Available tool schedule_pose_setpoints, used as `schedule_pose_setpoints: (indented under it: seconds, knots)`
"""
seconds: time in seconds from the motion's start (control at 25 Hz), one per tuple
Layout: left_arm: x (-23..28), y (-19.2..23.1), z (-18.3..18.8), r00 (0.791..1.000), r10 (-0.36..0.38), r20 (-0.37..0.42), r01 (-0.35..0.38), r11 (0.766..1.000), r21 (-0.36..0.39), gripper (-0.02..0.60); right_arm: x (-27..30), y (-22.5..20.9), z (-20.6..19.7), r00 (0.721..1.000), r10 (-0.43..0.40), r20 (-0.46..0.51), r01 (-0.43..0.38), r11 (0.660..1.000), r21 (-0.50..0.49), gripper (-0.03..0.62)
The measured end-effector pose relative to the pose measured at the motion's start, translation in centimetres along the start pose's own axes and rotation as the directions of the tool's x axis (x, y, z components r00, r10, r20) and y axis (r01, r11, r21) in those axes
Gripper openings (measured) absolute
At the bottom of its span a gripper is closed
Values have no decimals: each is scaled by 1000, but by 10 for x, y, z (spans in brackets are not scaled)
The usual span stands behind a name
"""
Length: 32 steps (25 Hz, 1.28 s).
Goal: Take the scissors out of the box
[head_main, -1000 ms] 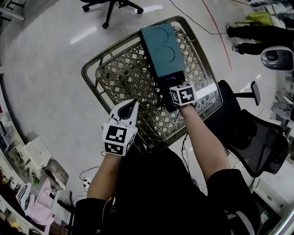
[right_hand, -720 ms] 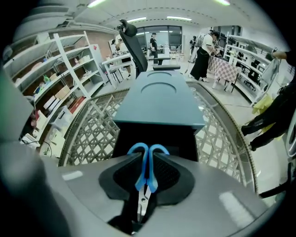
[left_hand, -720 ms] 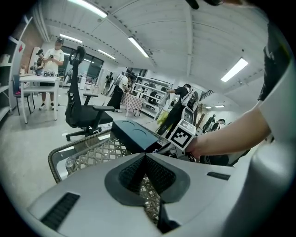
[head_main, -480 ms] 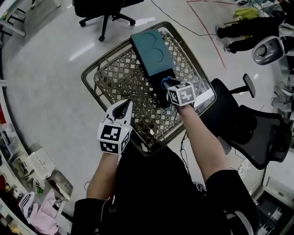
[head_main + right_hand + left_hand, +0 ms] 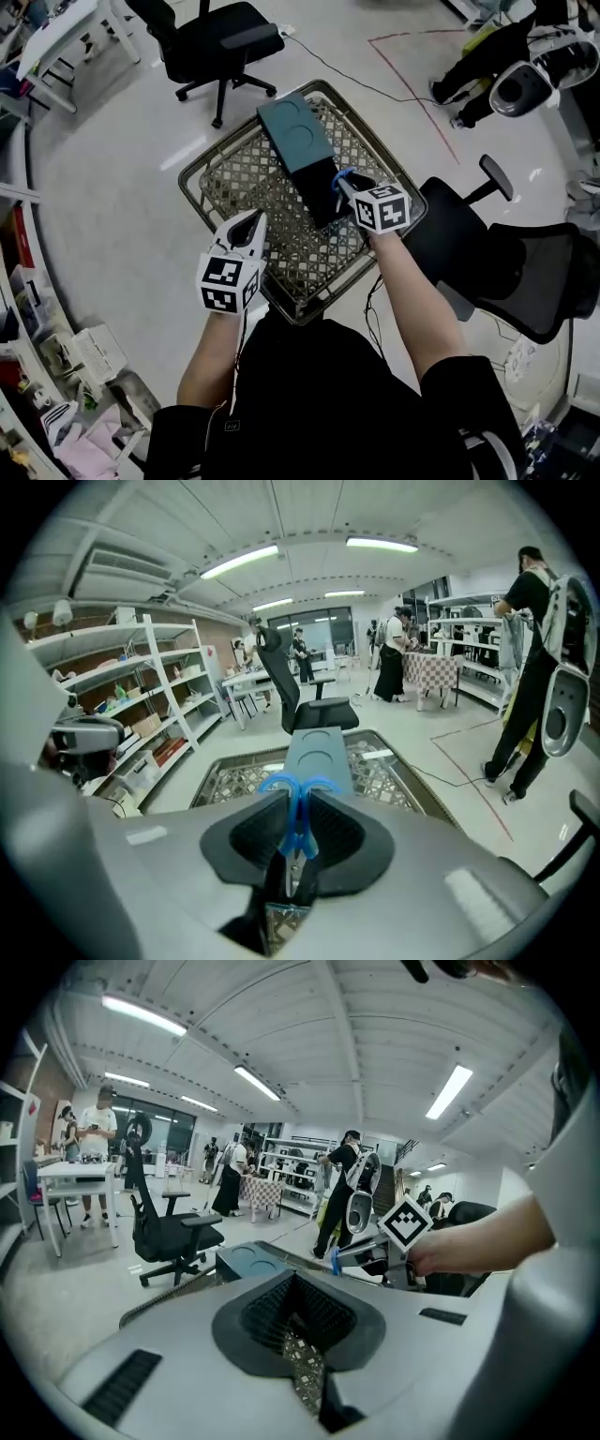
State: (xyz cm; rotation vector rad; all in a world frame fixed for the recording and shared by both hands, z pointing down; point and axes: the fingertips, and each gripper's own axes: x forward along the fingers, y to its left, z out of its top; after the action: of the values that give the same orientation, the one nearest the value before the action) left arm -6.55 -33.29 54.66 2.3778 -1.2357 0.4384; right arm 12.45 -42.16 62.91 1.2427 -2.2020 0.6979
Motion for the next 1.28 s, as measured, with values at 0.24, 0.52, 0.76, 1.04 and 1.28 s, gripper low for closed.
schedule_pose_setpoints:
  seconds: [0.24, 0.52, 0.76, 1.04, 1.28]
  knots:
    - [-28, -37, 25, 997, 51, 64, -53, 998, 26, 0, -65, 4, 17, 989, 42, 140, -42, 999, 0, 84]
    - [-60, -79, 46, 989, 88, 121, -93, 995, 39, 0, -132, 13, 32, 959, 86, 269, -81, 996, -28, 84]
    - [-101, -102, 63, 981, 109, 159, -124, 988, 89, 0, -185, 45, 40, 926, 130, 354, -111, 991, -74, 84]
    - [-125, -113, 67, 978, 111, 177, -132, 985, 113, 0, -226, 66, 44, 897, 151, 416, -111, 987, -119, 84]
    - [-138, -107, 79, 973, 91, 212, -119, 985, 122, 0, -259, 88, 63, 858, 174, 483, -117, 982, -146, 84]
